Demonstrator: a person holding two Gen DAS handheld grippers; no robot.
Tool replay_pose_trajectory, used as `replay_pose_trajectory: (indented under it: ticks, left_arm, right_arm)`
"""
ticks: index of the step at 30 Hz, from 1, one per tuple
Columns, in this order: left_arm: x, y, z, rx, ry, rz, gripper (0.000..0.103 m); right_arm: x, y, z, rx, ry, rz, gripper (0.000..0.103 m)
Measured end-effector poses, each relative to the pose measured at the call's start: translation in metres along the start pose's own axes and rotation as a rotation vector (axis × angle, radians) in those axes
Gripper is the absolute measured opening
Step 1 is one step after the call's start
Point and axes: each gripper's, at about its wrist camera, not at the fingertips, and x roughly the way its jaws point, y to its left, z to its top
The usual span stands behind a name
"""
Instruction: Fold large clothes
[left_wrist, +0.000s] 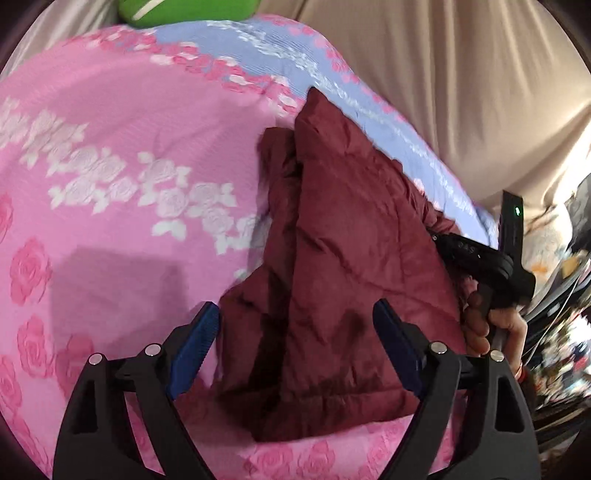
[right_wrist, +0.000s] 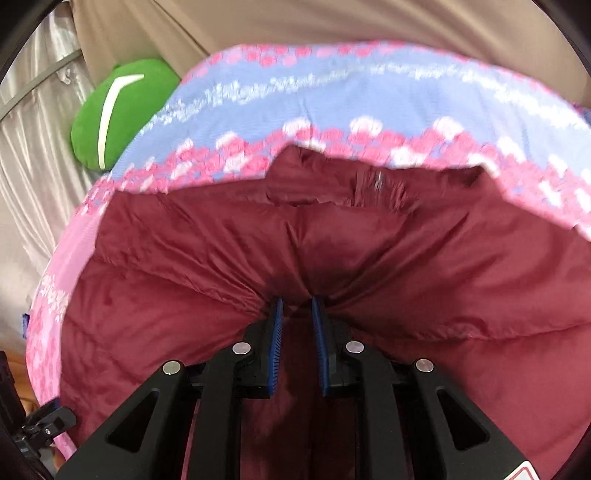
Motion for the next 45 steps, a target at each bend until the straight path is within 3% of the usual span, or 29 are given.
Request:
replay_pose_trajectory:
  ticks: [1,4,5,6,9,11,15,17,22,31,36,41,45]
  left_arm:
    - [0.003,-0.004,0.002,0.011,-0.004,0.005,0.080]
    - [0.014,-0.009,0.008,0.016,0.031,-0.037,0.057]
    - [0.018,-0.009,0.009,0.002,0.059,-0.082,0.041]
    - [0.022,-0.008,0.010,-0.019,0.081,-0.120,0.032]
    - [0.022,-0.011,0.013,-0.032,0.077,-0.136,0.018]
    - [0.014,-0.013,0.015,-0.036,0.058,-0.137,0.014]
    - [0.000,-0.023,0.014,-0.007,0.028,-0.129,0.011]
    - [-0.003,-0.031,0.014,0.012,0.017,-0.112,0.010]
    - [-0.014,-0.064,0.020,0.103,-0.042,-0.085,0.009]
    - [-0.058,-0.130,0.027,0.258,-0.159,-0.214,0.008]
    - [-0.054,-0.179,0.025,0.340,-0.152,-0.291,0.008]
    - [-0.026,-0.242,0.017,0.450,-0.096,-0.376,0.008]
    - [-0.005,-0.270,0.012,0.482,-0.062,-0.391,0.008]
  right_arm:
    - [0.004,0.000,-0.001,-0.002,-0.005,0.005,0.016]
    - [0.009,0.006,-0.001,-0.034,-0.030,0.005,0.016]
    - [0.010,0.008,-0.002,-0.047,-0.040,0.008,0.017]
    - [0.011,0.008,-0.001,-0.052,-0.044,0.011,0.017]
    - [0.012,0.004,0.004,-0.036,-0.042,0.054,0.017]
    - [0.002,-0.006,0.005,0.008,-0.040,0.084,0.016]
    - [-0.066,-0.027,0.000,0.021,-0.172,0.073,0.017]
    - [-0.087,-0.042,-0.005,0.043,-0.197,0.053,0.020]
    - [-0.051,-0.065,-0.018,0.063,-0.069,-0.004,0.021]
    - [-0.012,-0.040,-0.017,-0.043,-0.063,0.010,0.022]
    - [-0.007,-0.039,-0.014,-0.044,-0.072,0.036,0.022]
    - [-0.013,-0.048,-0.014,-0.009,-0.062,0.083,0.020]
    - [-0.061,-0.092,-0.020,0.138,-0.060,0.154,0.020]
